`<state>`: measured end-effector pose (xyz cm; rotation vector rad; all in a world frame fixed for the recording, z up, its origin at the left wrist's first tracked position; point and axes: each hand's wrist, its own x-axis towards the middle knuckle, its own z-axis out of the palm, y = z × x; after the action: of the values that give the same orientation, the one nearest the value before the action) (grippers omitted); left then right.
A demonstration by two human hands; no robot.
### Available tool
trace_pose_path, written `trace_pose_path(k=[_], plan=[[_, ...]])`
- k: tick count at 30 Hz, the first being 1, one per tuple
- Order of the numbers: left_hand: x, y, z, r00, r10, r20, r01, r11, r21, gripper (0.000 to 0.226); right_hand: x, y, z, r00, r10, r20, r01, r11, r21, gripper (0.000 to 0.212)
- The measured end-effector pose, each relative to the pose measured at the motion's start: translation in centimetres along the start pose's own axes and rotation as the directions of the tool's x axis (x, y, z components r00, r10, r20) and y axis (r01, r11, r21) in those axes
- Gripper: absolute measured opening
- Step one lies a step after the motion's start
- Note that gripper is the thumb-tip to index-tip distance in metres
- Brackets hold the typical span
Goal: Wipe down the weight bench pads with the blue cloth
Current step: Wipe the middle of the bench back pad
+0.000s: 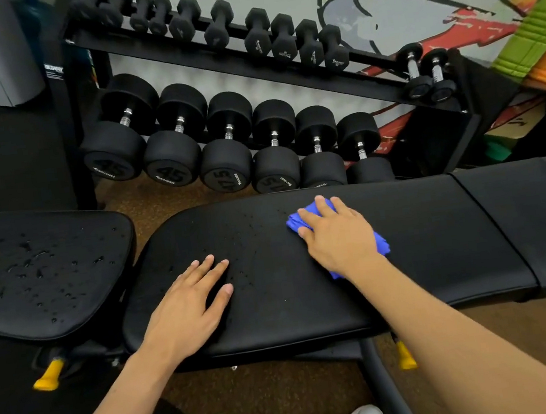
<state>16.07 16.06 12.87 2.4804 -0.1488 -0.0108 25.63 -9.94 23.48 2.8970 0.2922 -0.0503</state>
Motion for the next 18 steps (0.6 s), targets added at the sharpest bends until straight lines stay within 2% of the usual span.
trace_pose_path(k=[3,6,7,10,14,16,18], plan=[[0.2,0.2,-0.3,1.0,-0.01,0.011,0.01,1.0,0.01,0.059,-1.0,-2.5,0.6,0.993,-0.121,-0.014,0.12,0.991,-0.05,0.052],[0.7,0.4,-0.5,0.999,-0.027,0.025,0.027,1.0,0.002,0.059,-7.2,-2.2,1.1,0.941,-0.327,-0.09,0.326,0.945,-0.016,0.049],[0.8,0.4,-0.6,0.999,-0.035,0.025,0.035,0.999,-0.005,0.059,-9.0,-1.4,0.9,0.932,-0.35,-0.091,0.352,0.936,0.006,0.048],[0.7,0.4,-0.7,0.999,-0.035,0.03,0.035,0.999,-0.016,0.059,-7.8,2.5,0.0,0.963,-0.263,-0.049,0.262,0.965,-0.022,0.054],[0.1,0.3,-0.8,0.999,-0.036,0.015,0.037,0.999,-0.024,0.06,0.6,4.3,-0.6,0.999,0.002,-0.033,-0.003,0.999,-0.039,0.051],[0.0,0.2,-0.8,0.999,-0.041,0.005,0.041,0.999,-0.018,0.064,3.5,2.0,-0.2,0.998,0.028,-0.048,-0.028,1.0,-0.001,0.05],[0.2,-0.1,-1.0,0.998,-0.057,0.004,0.057,0.998,-0.015,0.07,4.0,-1.3,0.8,0.998,-0.05,-0.049,0.05,0.999,-0.019,0.049]])
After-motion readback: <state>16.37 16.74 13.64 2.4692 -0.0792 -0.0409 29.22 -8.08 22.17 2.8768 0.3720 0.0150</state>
